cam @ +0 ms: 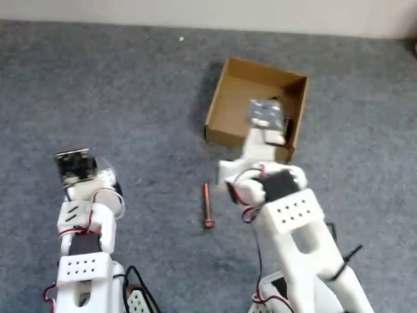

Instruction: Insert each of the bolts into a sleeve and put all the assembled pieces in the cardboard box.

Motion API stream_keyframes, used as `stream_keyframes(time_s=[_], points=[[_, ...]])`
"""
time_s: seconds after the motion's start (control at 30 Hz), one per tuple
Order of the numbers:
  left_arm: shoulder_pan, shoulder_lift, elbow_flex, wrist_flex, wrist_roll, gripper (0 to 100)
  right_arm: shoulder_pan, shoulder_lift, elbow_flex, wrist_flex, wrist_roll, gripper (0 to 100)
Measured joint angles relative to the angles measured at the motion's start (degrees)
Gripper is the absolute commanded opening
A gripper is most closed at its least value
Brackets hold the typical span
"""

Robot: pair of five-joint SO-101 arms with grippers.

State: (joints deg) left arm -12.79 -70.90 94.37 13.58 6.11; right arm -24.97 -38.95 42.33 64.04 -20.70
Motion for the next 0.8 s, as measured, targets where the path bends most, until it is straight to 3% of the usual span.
stream_keyframes(time_s=[0.1,0.4,0.6,0.8], points=[[3.69,0.09,-5.01,8.88,-3.08,1,5.98,-1.32,4.75,-2.9,0.0,0.3],[14.95,0.09,-30.07,45.63,-9.67,1,19.52,-1.67,18.2,-20.13,-1.14,0.4],[24.09,8.26,-37.89,52.66,-10.46,2,27.43,-1.76,18.73,-24.44,-5.71,0.5],[29.19,27.52,-44.66,52.92,-10.46,22,28.84,-1.76,18.73,-25.67,-5.98,0.5]])
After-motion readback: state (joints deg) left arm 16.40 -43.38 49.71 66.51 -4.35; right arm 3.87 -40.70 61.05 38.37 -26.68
